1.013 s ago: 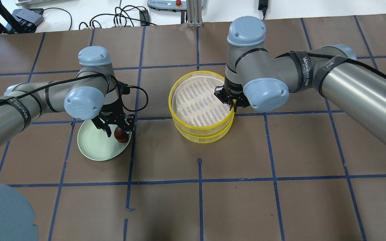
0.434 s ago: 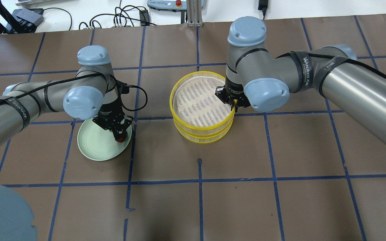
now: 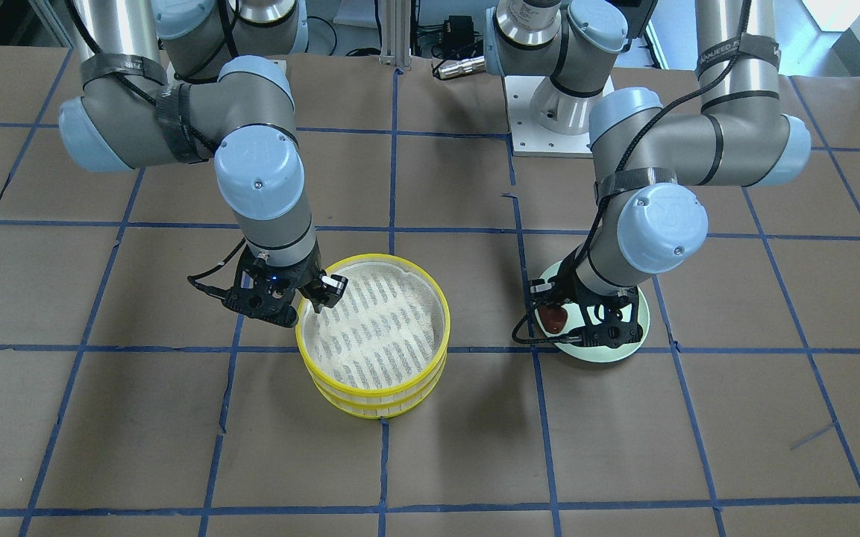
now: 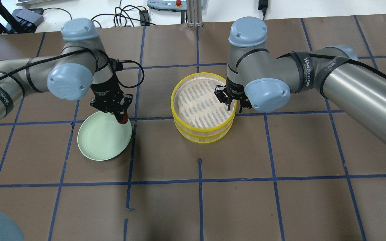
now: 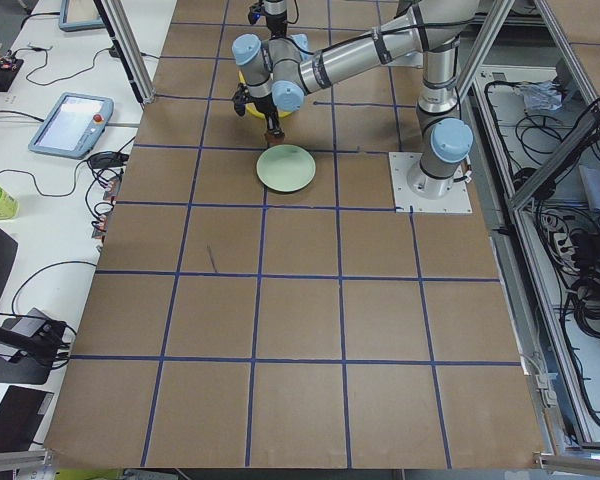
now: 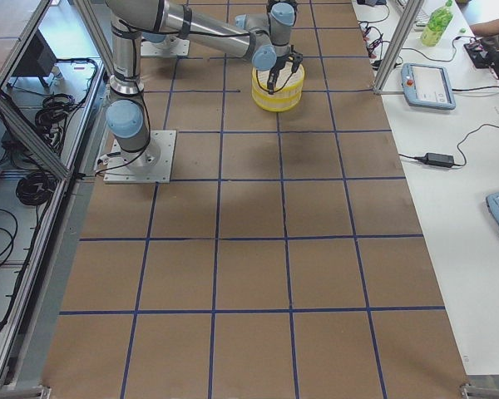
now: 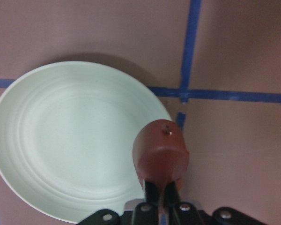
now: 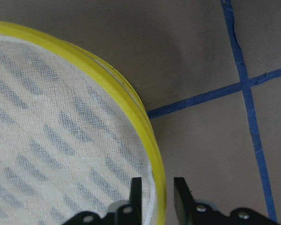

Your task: Stack buns with steamer

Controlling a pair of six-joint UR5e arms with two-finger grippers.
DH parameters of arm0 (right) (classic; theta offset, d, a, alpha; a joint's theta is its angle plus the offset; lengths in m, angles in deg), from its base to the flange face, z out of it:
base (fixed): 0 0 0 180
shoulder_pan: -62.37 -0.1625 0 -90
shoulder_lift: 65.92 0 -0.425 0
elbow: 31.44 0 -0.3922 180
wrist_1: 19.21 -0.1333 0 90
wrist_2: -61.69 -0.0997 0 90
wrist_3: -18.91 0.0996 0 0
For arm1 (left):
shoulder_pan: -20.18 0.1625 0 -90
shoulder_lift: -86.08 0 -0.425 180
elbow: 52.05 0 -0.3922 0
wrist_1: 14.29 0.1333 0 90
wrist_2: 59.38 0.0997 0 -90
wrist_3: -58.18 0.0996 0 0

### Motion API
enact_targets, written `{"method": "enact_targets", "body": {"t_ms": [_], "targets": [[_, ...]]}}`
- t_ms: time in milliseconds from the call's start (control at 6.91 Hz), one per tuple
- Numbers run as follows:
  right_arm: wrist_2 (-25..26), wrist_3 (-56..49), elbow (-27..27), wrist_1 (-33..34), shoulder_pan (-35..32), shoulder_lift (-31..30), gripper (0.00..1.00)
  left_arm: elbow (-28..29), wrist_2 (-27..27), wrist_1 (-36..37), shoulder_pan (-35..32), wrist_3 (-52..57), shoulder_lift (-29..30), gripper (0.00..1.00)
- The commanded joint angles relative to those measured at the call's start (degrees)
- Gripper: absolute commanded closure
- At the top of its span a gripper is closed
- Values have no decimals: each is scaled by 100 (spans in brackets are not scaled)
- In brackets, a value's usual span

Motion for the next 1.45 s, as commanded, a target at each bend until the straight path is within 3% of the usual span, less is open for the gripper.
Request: {"method": "enact_targets", "body": {"t_ms": [0, 289, 434, 579, 724, 868, 1303], "targets": [[13, -548, -211, -94, 267, -214, 26, 178, -2236, -127, -19, -1251, -9, 97], [-48, -1672, -746, -1555, 1031, -1019, 26, 239, -3558, -48, -63, -2544, 44, 95], [-40, -2131, -1062, -2372, 1191, -1407, 26, 239, -3938, 169, -159, -2610, 236, 91], [-49, -2153, -1318, -3059, 1140, -1715, 26, 222, -3977, 850, -326, -2637, 455, 84], [-75, -2171, -1399, -3353, 1113, -1892, 26, 213, -3872, 883, -484, -2646, 527, 17], [-67, -2293, -1339, -3339, 1096, -1842, 26, 222, -3593, 866, -546, -2672, 493, 0], [-32, -2653, -1347, -3321, 1096, -1885, 23, 265, -3390, 944, -547, -2576, 301, 0]]}}
